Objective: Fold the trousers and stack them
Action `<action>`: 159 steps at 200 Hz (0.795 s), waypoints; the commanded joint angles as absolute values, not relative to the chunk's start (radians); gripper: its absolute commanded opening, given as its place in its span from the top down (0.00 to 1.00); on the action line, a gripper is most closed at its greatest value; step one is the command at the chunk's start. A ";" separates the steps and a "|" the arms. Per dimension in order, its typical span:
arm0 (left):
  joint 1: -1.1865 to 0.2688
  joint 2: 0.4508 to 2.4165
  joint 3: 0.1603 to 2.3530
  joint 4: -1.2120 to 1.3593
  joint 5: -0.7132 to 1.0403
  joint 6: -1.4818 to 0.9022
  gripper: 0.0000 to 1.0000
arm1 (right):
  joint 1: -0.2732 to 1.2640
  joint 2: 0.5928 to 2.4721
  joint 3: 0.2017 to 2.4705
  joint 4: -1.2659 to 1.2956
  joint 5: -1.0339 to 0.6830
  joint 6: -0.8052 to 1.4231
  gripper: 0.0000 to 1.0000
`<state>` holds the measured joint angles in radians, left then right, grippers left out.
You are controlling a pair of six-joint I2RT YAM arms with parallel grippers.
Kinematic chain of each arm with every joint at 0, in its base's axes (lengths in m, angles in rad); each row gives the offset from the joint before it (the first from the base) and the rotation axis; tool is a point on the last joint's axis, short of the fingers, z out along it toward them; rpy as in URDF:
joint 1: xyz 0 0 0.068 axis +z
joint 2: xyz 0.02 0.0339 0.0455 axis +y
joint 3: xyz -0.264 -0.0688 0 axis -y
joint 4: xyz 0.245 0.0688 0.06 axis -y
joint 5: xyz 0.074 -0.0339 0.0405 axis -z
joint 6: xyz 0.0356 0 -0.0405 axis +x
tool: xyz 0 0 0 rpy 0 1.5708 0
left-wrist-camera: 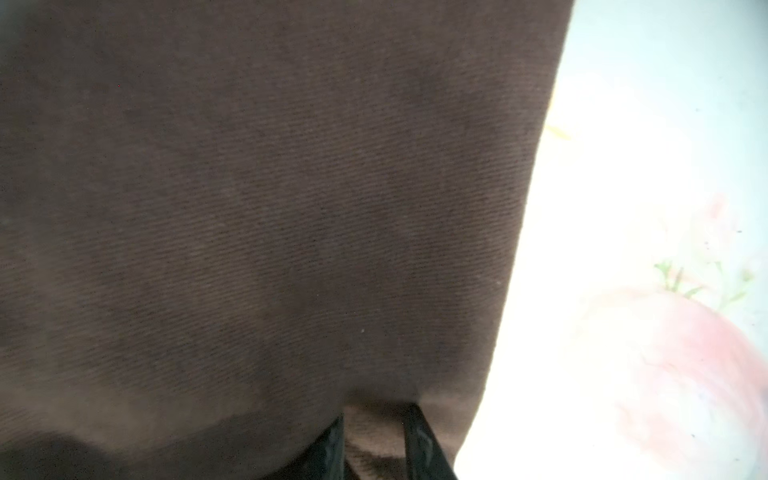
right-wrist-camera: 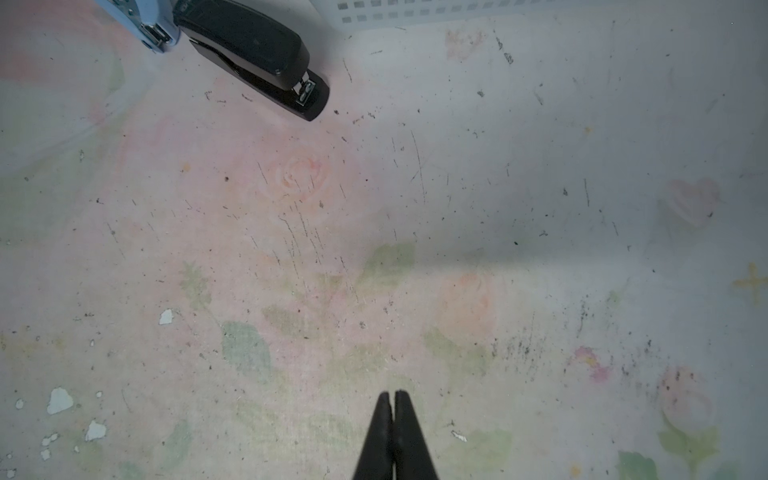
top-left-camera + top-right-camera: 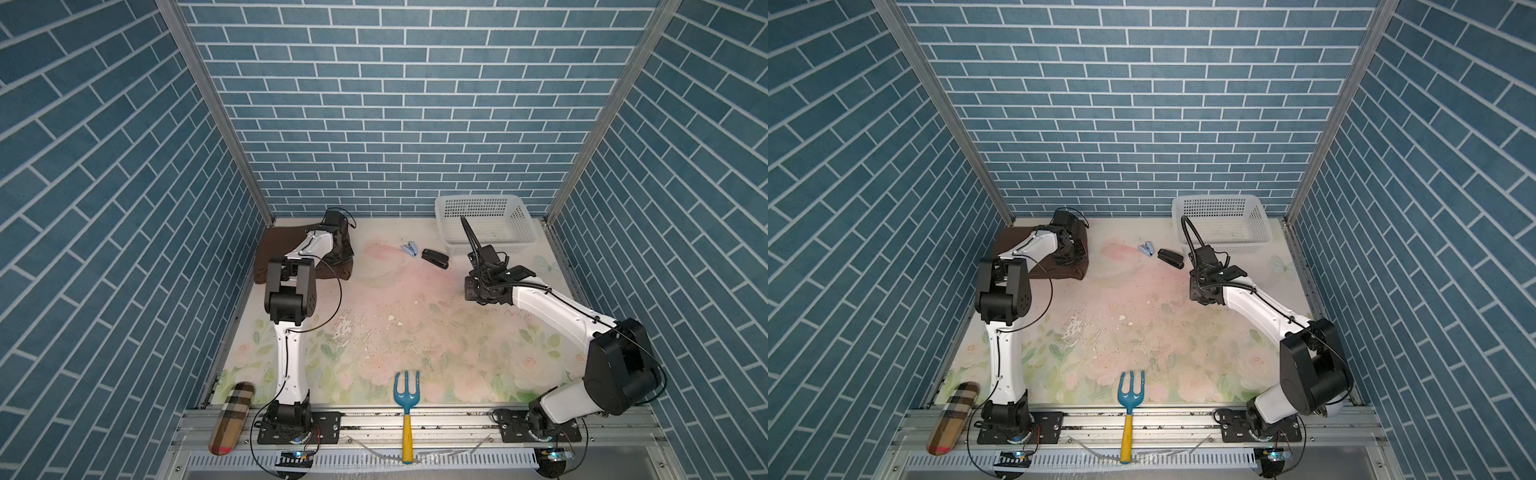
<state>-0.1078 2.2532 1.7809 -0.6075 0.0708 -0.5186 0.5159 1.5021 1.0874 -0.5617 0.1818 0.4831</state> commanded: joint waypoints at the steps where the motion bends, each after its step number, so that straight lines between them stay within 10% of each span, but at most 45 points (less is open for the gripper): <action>1: -0.128 2.155 1.705 -0.545 0.116 -0.505 0.67 | 0.506 1.490 1.140 -0.585 0.226 0.423 0.95; 90: -0.278 1.841 1.687 -0.607 -0.001 -0.460 0.64 | 0.464 1.340 1.109 -0.506 0.366 0.300 0.81; 97: -0.286 1.800 1.670 -0.599 -0.024 -0.459 0.62 | 0.462 1.319 1.115 -0.501 0.390 0.278 0.53; 103: -0.292 1.763 1.653 -0.587 -0.042 -0.455 0.61 | 0.461 1.296 1.117 -0.490 0.409 0.259 0.05; 134: -0.302 1.547 1.523 -0.509 -0.171 -0.443 0.53 | 0.456 1.156 1.072 -0.391 0.525 0.165 0.01; 149: -0.302 1.428 1.431 -0.459 -0.252 -0.437 0.43 | 0.456 1.087 1.029 -0.310 0.585 0.094 0.01; 154: -0.302 1.386 1.398 -0.440 -0.277 -0.432 0.08 | 0.456 1.066 1.011 -0.280 0.607 0.075 0.01; 159: -0.302 1.344 1.358 -0.414 -0.292 -0.416 0.01 | 0.455 1.047 0.993 -0.252 0.627 0.056 0.01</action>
